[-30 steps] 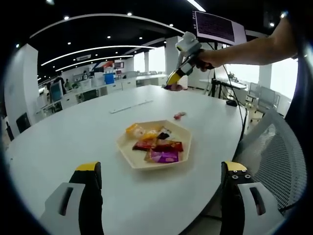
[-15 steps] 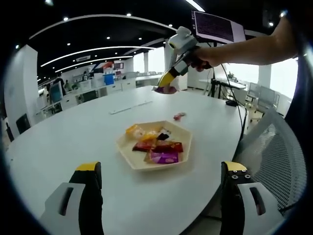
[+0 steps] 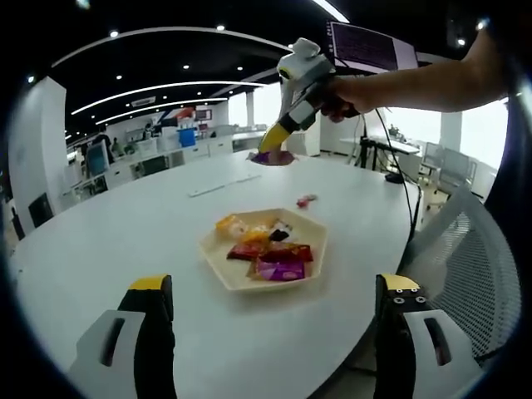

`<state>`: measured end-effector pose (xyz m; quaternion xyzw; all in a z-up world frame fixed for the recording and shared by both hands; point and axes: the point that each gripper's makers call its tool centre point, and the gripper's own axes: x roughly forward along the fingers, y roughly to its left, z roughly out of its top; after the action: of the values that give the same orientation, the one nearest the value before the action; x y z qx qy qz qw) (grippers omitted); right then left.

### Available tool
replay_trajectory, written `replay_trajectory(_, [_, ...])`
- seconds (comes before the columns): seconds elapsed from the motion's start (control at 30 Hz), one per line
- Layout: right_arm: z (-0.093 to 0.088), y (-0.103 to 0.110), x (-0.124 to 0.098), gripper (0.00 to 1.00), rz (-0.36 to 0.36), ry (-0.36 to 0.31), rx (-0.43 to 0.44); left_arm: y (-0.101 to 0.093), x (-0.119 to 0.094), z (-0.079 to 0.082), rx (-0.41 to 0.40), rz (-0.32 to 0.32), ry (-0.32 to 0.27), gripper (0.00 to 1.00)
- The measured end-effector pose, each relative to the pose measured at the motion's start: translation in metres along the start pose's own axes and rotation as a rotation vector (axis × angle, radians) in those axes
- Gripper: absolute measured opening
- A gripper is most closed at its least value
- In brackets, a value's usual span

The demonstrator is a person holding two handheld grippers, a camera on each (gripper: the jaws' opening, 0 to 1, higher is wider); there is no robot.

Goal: Place the target food into the container with the food tongs after gripping and lifting it, then release it inside without dropping or visibly crushing the food.

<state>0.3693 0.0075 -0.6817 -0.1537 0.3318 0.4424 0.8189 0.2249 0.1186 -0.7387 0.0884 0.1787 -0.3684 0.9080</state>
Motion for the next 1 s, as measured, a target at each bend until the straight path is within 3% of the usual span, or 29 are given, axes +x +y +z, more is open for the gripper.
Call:
replay_trajectory(0.27, [0.004, 0.012, 0.003, 0.22, 0.010, -0.003, -0.006, -0.001, 0.000, 0.000, 0.004, -0.002, -0.001, 0.98])
replay_trajectory(1.0, [0.008, 0.010, -0.005, 0.24, -0.001, -0.018, -0.006, -0.001, 0.000, 0.000, 0.009, -0.002, 0.003, 0.99])
